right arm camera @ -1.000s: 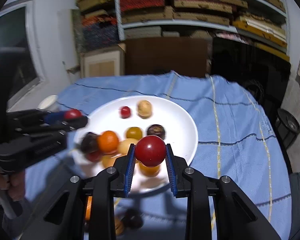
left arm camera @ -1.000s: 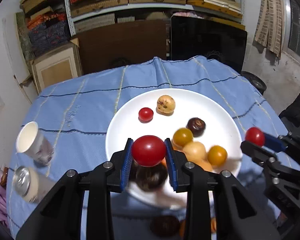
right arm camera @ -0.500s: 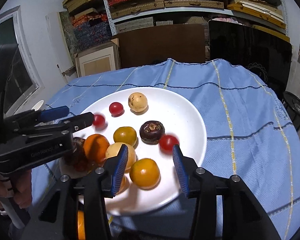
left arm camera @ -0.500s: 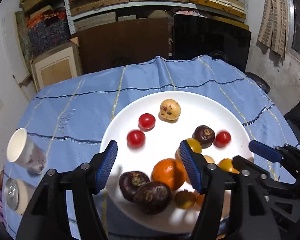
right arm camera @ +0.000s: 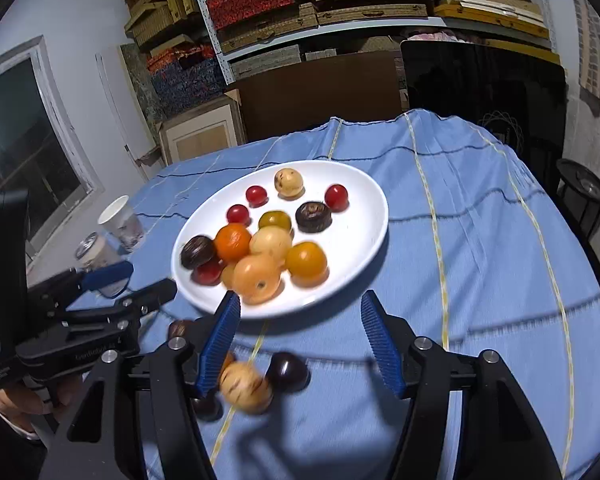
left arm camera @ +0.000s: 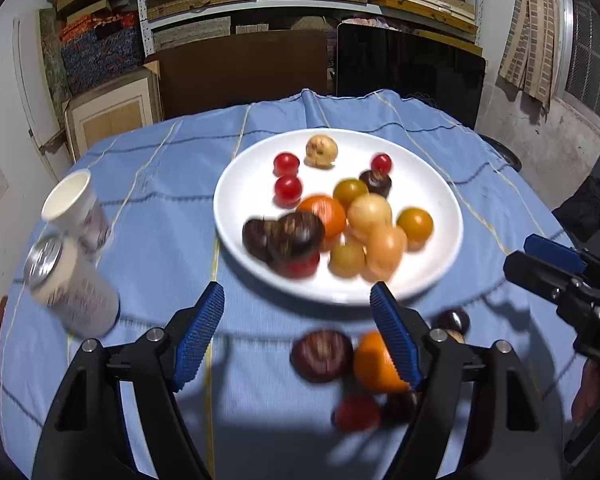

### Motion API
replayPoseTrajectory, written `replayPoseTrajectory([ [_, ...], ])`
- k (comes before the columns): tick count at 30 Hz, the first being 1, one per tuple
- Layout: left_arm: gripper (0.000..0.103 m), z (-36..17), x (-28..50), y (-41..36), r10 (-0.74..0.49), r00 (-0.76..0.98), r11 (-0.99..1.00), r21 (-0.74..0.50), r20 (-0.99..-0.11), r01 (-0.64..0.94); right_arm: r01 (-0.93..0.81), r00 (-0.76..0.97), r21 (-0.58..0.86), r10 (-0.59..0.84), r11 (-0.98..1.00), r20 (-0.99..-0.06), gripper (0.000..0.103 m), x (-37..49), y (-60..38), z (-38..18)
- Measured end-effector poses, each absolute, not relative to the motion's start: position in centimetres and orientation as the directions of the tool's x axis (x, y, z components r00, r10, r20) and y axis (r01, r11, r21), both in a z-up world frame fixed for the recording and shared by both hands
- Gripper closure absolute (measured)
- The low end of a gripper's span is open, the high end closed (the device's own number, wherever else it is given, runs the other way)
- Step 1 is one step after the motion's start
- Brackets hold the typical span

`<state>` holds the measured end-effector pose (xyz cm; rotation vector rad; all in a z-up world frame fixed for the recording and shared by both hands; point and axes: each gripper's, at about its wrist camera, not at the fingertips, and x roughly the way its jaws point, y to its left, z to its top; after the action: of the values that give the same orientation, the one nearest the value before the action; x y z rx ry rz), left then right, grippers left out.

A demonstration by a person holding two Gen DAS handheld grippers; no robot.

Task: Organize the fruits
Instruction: 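Withdraw both open tools from the plate back to the pile, then grasp a red tomato with the left tool while the right grasps a dark brown fruit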

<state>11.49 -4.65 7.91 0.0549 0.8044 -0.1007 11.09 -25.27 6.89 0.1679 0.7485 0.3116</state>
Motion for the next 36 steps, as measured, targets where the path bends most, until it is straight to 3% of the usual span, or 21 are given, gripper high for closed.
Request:
replayPoseTrajectory([
  [16,0.029,5.5,2.9,-3.2,-0.087,0.652,0.993,-0.015,-0.753,0.115,-0.227,0.629,0.297,0.372,0.927,-0.682,0.037,3.6,-25.2,3.2],
  [31,0.029,2.6,4.9,-5.3,-0.082,0.587,0.991,-0.006,-0.805,0.131,-0.298,0.600,0.340,0.452,0.892,-0.660,0.033,1.9,-24.8,3.1],
  [33,0.032,2.4,5.3,-5.5,-0.088,0.584,0.990,-0.009,-0.807,0.137,-0.304,0.604,0.333,0.451,0.893,-0.658,0.033,1.6,-24.7,3.2],
  [36,0.048,2.1,6.2,-5.6,-0.107,0.580,0.988,-0.024,-0.808,0.150,-0.310,0.603,0.337,0.458,0.889,-0.654,0.033,1.5,-24.7,3.3],
])
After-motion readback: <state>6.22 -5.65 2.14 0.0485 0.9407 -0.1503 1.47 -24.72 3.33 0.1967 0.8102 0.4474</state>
